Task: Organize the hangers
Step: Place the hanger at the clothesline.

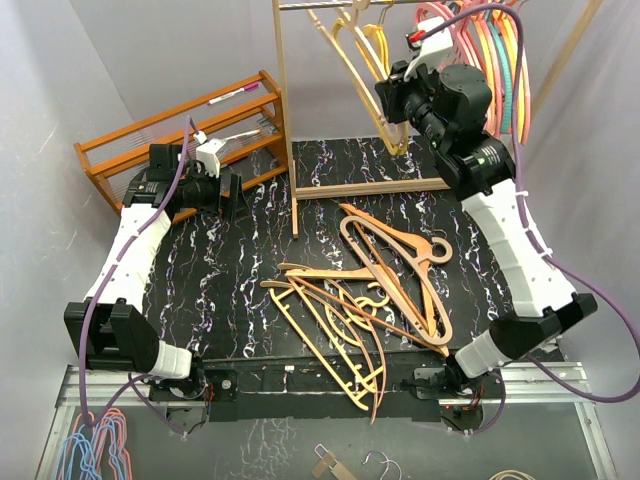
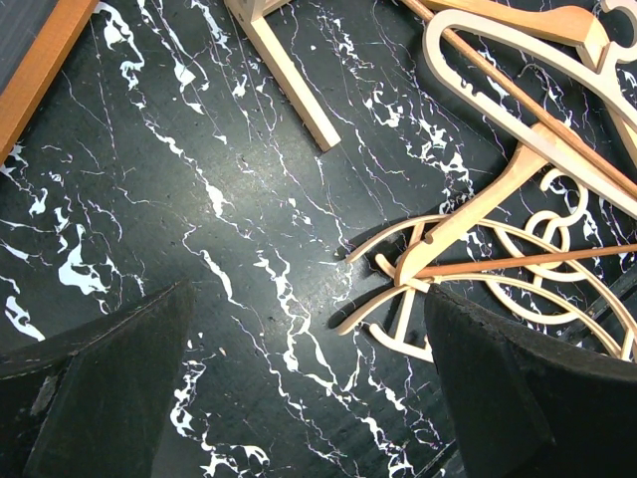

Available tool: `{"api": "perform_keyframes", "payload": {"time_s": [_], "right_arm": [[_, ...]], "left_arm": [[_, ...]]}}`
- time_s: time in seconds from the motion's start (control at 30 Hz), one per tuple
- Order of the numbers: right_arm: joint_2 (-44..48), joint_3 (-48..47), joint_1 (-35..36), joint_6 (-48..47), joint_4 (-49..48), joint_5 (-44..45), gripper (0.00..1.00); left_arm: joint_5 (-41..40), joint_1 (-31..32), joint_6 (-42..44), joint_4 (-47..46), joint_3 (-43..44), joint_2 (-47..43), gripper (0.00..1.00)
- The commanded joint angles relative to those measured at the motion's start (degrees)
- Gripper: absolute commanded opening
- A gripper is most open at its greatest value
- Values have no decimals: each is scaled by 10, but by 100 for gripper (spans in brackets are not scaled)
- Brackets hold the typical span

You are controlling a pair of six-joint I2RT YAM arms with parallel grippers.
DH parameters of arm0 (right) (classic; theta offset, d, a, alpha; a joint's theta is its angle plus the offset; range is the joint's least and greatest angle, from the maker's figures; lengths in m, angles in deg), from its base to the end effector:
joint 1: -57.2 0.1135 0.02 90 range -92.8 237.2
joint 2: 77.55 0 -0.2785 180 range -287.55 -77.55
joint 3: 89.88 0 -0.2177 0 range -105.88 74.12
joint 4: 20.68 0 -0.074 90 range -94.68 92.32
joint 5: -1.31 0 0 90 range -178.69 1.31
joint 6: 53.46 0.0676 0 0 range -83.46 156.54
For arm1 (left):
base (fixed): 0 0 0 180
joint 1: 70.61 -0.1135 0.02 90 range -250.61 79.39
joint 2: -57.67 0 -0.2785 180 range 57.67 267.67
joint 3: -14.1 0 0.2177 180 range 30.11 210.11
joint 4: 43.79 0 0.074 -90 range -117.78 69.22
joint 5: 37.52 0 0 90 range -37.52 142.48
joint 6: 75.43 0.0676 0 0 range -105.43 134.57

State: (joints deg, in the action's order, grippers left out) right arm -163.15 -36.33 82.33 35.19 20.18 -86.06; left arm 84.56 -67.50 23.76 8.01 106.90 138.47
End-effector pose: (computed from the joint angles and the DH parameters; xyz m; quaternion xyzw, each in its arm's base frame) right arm 0.2773 0.1266 0.5335 -0.1461 0.6919 0.1298 0.6950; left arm 0.2869 -0.0515 0.3496 0.2098 0.8527 -0.2282 0.4204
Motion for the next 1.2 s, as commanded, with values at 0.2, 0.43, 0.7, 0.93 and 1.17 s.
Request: {"api": "perform_keyframes", "payload": {"time_s": [0.2, 0.43, 0.7, 0.93, 1.17], "right_arm": [[-42, -59, 1, 24, -7, -47, 8], [-63, -62, -18, 37, -19, -69, 8], [-93, -85, -40, 63, -16, -108, 8], [-80, -48, -43, 72, -18, -134, 36], [-48, -17, -47, 59, -27, -105, 9]], "left_arm": [[8, 0, 6, -2, -7, -21, 98], [8, 0, 5, -2, -9, -21, 98], [9, 0, 7, -3, -14, -22, 98], [15, 0, 15, 13, -1, 4, 98], [14, 14, 27, 40, 40, 59, 97]]}}
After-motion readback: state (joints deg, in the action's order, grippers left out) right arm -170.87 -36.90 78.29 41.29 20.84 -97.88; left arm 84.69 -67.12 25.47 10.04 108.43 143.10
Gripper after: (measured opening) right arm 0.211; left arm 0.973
